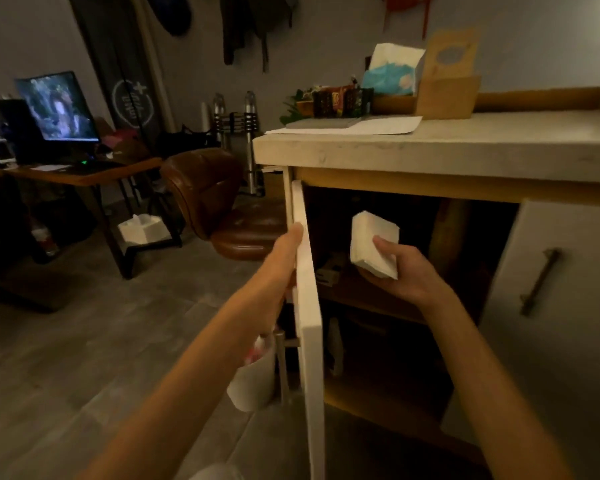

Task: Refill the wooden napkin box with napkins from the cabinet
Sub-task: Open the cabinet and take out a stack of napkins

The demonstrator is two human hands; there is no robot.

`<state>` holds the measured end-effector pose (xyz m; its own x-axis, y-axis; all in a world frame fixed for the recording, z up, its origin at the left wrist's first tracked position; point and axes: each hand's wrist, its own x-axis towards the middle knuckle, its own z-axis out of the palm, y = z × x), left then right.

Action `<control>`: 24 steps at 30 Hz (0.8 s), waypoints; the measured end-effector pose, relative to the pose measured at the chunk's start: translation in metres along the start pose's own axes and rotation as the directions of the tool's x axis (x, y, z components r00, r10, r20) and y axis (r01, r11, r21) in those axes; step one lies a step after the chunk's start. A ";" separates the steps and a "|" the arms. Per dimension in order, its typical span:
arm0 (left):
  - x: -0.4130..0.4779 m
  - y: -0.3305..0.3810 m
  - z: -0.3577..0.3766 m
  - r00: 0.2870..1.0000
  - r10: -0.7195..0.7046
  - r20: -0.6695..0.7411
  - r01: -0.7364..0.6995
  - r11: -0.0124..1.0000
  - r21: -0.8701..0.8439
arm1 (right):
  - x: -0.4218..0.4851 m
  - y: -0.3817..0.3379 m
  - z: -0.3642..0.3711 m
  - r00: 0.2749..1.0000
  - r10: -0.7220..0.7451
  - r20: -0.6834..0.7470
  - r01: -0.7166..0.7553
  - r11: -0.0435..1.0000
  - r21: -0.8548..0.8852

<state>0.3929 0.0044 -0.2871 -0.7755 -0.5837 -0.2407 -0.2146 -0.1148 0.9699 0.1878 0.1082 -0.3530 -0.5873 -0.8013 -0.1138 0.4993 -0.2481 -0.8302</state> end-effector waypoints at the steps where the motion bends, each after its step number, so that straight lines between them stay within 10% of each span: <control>1: -0.009 -0.016 0.002 1.000 -0.006 0.014 0.006 1.000 -0.006 | -0.022 -0.002 -0.001 0.998 -0.048 -0.044 0.043 0.993 -0.112; 6: -0.055 -0.080 0.045 0.953 0.222 0.205 -0.222 0.975 -0.025 | -0.123 0.009 -0.037 0.894 -0.384 -0.232 0.259 0.863 -0.433; 13: 0.002 -0.081 0.143 0.902 0.364 0.231 -0.401 0.905 0.140 | -0.237 0.025 -0.063 0.559 -0.626 -0.544 0.370 0.775 -0.512; 24: 0.102 -0.073 0.214 0.741 0.414 0.529 -0.534 0.841 0.091 | -0.202 0.022 -0.078 0.558 -0.587 -0.587 0.293 0.800 -0.523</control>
<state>0.2025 0.1257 -0.3901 -0.9775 -0.0547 0.2037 0.1798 0.2882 0.9405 0.2676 0.3068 -0.3906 -0.9944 0.0183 0.1041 -0.1057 -0.1491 -0.9832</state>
